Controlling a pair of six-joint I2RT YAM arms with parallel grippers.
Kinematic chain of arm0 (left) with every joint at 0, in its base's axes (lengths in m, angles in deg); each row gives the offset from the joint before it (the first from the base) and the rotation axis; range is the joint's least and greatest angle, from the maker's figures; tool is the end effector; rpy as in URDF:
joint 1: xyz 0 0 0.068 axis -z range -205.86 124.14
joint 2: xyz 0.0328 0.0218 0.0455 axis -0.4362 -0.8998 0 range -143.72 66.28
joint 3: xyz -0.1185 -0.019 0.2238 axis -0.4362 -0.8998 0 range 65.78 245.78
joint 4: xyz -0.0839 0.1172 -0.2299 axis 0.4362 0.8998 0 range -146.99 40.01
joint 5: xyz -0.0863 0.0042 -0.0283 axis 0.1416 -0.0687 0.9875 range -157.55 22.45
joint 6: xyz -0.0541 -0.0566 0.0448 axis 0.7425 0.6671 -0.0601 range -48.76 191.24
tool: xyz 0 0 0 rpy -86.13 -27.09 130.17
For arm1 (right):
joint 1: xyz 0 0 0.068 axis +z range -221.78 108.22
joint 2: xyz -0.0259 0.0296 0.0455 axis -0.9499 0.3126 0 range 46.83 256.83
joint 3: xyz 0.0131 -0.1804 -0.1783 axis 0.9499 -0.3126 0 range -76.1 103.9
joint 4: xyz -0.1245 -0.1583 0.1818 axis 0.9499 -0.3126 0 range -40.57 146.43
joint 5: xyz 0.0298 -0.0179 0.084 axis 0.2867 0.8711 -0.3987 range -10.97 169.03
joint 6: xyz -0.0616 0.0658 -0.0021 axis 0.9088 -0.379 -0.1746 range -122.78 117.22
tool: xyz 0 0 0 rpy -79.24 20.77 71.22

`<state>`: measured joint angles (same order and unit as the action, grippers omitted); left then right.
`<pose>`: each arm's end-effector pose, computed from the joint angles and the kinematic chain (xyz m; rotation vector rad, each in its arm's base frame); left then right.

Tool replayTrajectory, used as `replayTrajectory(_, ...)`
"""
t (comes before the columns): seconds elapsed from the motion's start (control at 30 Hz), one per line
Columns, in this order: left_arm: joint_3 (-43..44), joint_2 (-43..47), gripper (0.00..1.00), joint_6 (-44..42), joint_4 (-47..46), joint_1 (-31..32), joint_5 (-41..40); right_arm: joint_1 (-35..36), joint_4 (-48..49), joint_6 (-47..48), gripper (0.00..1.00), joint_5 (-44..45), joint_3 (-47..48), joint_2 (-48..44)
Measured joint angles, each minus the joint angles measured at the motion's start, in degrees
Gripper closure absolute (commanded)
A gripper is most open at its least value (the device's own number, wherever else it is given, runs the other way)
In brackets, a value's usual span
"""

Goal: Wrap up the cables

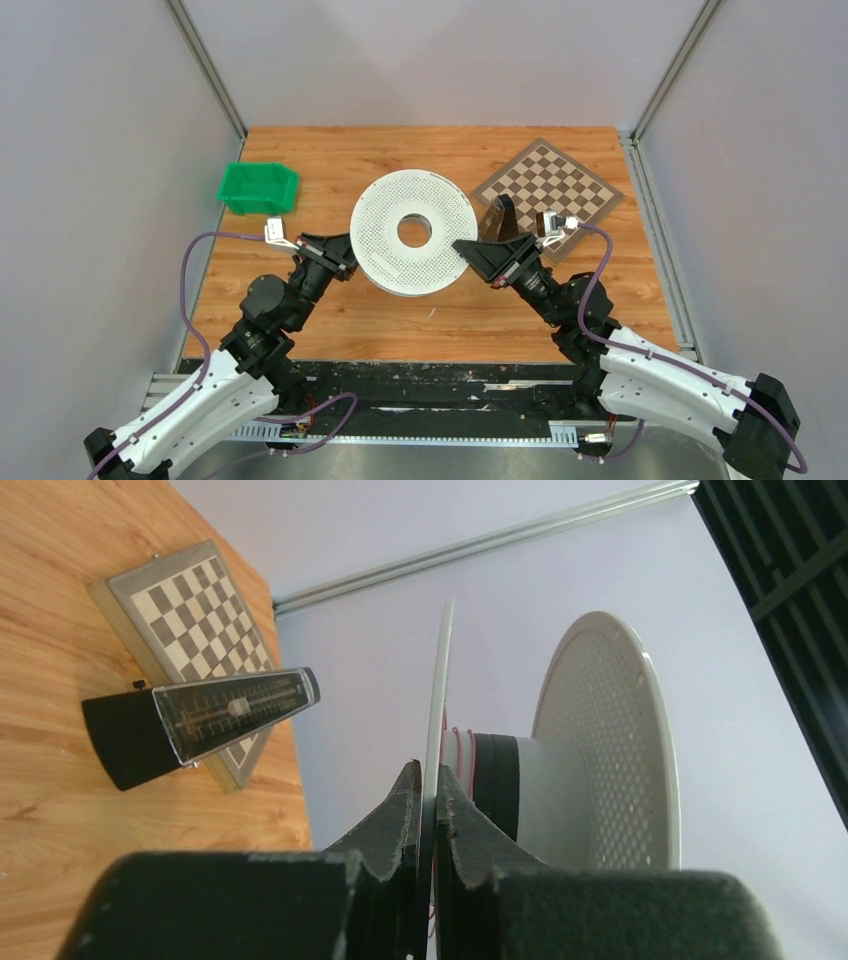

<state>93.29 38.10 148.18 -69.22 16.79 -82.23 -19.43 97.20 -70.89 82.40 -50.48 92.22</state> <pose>0.1681 -0.1270 0.3164 -0.6891 1.4057 -1.5370 0.1585 0.1975 0.3130 0.2544 1.3950 1.7688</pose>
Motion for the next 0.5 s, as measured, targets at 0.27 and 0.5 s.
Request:
replayTrajectory(0.27, -2.3, 2.4, 0.67, 2.4, 0.5, 0.0, -0.5, -0.3, -0.2, -2.7, 1.00, -0.3, -0.2, 0.0)
replayTrajectory(0.5, -3.4, 9.7, 0.54, 5.5, 7.6, 0.0, -2.0, -2.3, -0.7, -3.4, 1.00, 0.1, 1.7, 2.8)
